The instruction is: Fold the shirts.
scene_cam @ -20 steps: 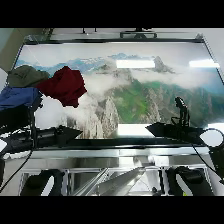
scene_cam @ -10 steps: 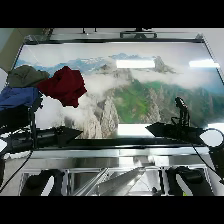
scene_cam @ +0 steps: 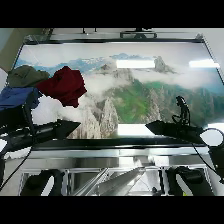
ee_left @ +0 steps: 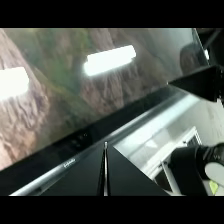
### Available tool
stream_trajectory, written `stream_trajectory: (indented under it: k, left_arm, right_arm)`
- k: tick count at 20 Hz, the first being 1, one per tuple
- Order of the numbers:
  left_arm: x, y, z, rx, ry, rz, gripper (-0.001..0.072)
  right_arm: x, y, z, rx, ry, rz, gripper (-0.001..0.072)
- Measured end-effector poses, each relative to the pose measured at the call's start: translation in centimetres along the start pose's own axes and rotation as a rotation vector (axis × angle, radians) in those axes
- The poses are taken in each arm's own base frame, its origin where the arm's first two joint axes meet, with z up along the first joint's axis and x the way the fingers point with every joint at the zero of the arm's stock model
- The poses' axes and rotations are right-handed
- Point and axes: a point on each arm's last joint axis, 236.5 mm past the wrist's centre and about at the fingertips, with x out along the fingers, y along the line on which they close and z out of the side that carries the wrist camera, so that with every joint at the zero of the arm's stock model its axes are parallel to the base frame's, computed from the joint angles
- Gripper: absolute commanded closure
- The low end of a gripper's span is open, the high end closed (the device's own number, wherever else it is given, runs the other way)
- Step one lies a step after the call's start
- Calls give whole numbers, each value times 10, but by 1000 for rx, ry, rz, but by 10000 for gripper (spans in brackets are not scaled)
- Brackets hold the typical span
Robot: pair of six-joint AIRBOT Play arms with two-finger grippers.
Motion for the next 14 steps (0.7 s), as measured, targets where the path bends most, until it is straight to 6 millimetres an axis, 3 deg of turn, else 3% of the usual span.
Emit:
stream_trajectory:
  k: [2,3,4,5,6,9,12,14]
  left_arm:
    - [-2,12,16,12,-59,53,694]
    - [-4,27,27,26,-91,112,528]
    - [-10,48,42,40,-127,195,139]
    - [-16,70,57,41,-154,275,11]
    - [-24,96,74,28,-180,354,7]
    - [-47,180,109,-81,-190,531,7]
    - [-57,268,119,-225,-120,618,7]
    - [-49,319,119,-289,-52,625,7]
  right_arm:
    - [1,-1,6,8,-20,-1,652]
    - [2,-3,10,10,-36,-6,474]
    - [3,-7,16,7,-56,-22,323]
    - [4,-13,22,2,-75,-42,234]
    - [6,-20,28,-4,-91,-67,178]
    - [14,-40,43,-11,-117,-135,177]
    - [21,-64,58,5,-133,-197,177]
    - [23,-80,68,32,-142,-232,177]
